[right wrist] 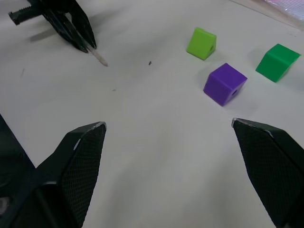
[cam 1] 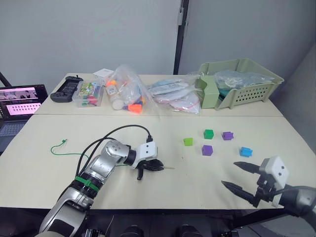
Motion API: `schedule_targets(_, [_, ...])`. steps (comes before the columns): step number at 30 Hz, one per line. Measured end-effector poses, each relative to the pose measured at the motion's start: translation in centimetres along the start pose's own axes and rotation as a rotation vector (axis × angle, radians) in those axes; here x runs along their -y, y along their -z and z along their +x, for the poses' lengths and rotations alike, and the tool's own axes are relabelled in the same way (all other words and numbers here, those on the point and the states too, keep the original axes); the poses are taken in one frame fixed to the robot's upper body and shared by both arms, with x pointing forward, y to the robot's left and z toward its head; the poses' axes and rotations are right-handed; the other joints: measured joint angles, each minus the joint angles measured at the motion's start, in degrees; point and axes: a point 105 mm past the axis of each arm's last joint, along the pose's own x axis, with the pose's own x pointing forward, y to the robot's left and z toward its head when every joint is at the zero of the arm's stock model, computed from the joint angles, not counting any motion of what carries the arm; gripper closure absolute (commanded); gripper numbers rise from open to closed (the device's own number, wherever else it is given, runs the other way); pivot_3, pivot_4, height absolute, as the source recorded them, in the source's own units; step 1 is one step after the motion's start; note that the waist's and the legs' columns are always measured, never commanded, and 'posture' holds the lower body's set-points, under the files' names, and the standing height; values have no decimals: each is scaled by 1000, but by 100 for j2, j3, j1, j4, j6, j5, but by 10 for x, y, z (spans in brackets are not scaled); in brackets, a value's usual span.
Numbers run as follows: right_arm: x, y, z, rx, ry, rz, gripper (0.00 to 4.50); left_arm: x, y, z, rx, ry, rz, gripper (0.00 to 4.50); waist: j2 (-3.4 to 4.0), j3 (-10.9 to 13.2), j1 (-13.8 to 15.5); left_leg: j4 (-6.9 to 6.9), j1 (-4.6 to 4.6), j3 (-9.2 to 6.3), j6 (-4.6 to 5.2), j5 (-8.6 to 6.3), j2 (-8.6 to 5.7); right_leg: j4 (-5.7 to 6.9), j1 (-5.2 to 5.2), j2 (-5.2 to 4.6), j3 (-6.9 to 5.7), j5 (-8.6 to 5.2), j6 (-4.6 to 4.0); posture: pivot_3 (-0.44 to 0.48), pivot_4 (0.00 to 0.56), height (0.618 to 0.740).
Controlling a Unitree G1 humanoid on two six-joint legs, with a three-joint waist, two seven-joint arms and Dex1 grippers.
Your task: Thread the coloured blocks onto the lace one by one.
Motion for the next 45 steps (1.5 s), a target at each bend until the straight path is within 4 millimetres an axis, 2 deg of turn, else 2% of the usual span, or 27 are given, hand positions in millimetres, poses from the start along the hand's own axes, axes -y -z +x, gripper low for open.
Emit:
schedule_targets(3, [6,-4,1,15,-8,-16,0,4,2,2,5,-4,-4,4464,0,0,0,-1,2,-3,0,0,-1,-2,4,-2,2,-1,2,0,150,740])
schedule_targets(8, [7,-6,3,29,-6,-17,0,7,1,1,26,-20,-14,4464,1,-1,5,-1,2,-11,0,-1,-2,-4,6,-5,2,-1,2,0,150,740])
schedule_targets(13, [4,5,8,47,45,38,0,3,-2,0,54,-33,-56,4464,1,0,12,0,-2,-16,0,-1,-5,-3,3,-8,3,-1,3,0,150,740])
schedule_targets(18, [13,11,11,74,188,75,0,-12,-24,-17,104,-74,-47,4464,3,1,10,0,-5,-19,0,-1,-6,-1,-3,-8,5,-1,3,0,150,740])
schedule_targets(20, [15,13,10,72,223,79,0,-12,-28,-22,113,-70,-37,4464,2,1,9,-1,-5,-19,0,-1,-5,-2,-3,-8,4,-1,2,0,150,740])
schedule_targets(26, [29,31,12,45,478,160,0,-5,-26,-45,68,-10,4,4464,4,0,-5,-5,-14,-22,0,0,-1,5,-24,-7,11,0,1,0,150,740])
schedule_targets(30, [42,39,16,41,678,234,0,-1,-25,-52,52,11,21,4464,6,-1,0,-3,-41,-22,-2,1,-4,20,-62,-8,19,0,0,0,150,740])
schedule_targets(36, [54,42,31,28,884,272,0,7,-23,-51,46,24,36,4464,9,0,4,-2,-49,-19,-1,1,-8,22,-68,-10,19,0,0,0,150,740])
schedule_targets(41, [83,45,39,9,1022,297,0,11,-26,-48,55,22,54,4464,10,0,-15,-2,-47,-16,-1,1,-6,22,-69,-8,17,0,0,0,150,740])
schedule_targets(45, [98,51,44,-12,1070,311,0,15,-24,-46,56,20,44,4464,10,0,-28,-6,-48,-16,-1,1,-7,23,-71,-7,15,1,-1,0,150,740])
